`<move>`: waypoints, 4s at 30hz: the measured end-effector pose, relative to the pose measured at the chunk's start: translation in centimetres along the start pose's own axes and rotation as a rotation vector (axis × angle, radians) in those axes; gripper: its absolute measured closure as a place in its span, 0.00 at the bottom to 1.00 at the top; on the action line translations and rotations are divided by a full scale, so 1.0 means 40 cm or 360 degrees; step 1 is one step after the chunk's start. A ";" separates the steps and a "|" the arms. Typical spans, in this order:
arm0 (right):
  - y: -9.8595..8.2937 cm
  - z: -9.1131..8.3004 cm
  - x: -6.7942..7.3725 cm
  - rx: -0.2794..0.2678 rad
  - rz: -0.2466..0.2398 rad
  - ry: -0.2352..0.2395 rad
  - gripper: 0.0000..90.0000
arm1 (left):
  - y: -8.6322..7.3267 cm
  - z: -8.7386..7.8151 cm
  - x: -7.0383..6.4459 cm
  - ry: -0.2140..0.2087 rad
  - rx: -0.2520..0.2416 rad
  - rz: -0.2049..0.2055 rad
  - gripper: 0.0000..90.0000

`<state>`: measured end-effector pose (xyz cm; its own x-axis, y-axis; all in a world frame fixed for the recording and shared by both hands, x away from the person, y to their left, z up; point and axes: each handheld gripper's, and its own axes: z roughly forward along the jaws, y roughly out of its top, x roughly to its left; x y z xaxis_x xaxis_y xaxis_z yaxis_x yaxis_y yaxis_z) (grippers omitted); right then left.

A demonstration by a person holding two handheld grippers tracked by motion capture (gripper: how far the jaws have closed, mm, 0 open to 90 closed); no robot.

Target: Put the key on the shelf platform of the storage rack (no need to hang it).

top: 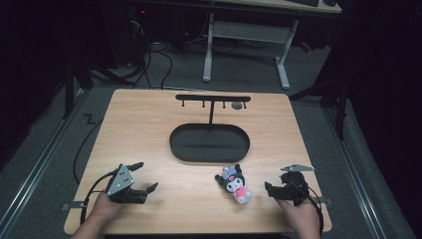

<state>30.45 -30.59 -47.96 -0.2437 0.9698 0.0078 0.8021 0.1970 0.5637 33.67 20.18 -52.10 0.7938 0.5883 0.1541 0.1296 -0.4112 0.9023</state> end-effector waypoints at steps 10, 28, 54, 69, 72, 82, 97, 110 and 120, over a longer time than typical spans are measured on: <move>0.030 0.011 0.006 0.0234 -0.0084 -0.0006 0.28 | 0.000 0.000 0.000 -0.0001 0.0000 0.0004 0.17; 0.086 0.012 0.041 0.0462 -0.0289 -0.0019 0.28 | 0.001 0.002 0.000 -0.0005 0.0003 -0.0002 0.17; 0.115 0.014 0.042 0.0634 -0.0354 -0.0029 0.28 | 0.001 0.001 -0.001 -0.0006 0.0005 0.0002 0.17; 0.133 -0.019 0.085 0.0608 -0.0413 0.0014 0.25 | 0.001 0.002 -0.001 -0.0007 0.0004 0.0002 0.17; 0.136 -0.021 0.097 0.0607 -0.0428 0.0032 0.23 | 0.001 0.002 -0.001 -0.0007 0.0007 0.0004 0.17; 0.156 -0.036 0.172 0.0554 -0.0478 0.0117 0.17 | 0.001 0.002 0.000 -0.0011 0.0008 0.0000 0.17; 0.151 0.015 0.250 0.0576 -0.0542 0.0224 0.17 | 0.001 0.001 -0.001 -0.0013 0.0006 0.0002 0.17; 0.126 0.063 0.283 0.0621 -0.0581 0.0221 0.17 | 0.000 0.000 -0.001 -0.0011 0.0002 0.0001 0.17; 0.115 0.078 0.282 0.0638 -0.0551 0.0231 0.17 | 0.001 0.001 0.000 -0.0010 0.0001 0.0000 0.17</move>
<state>33.09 -18.30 -47.84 -0.5803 0.8143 0.0075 0.7996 0.5680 0.1950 33.70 20.15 -52.10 0.7976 0.5838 0.1518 0.1296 -0.4116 0.9021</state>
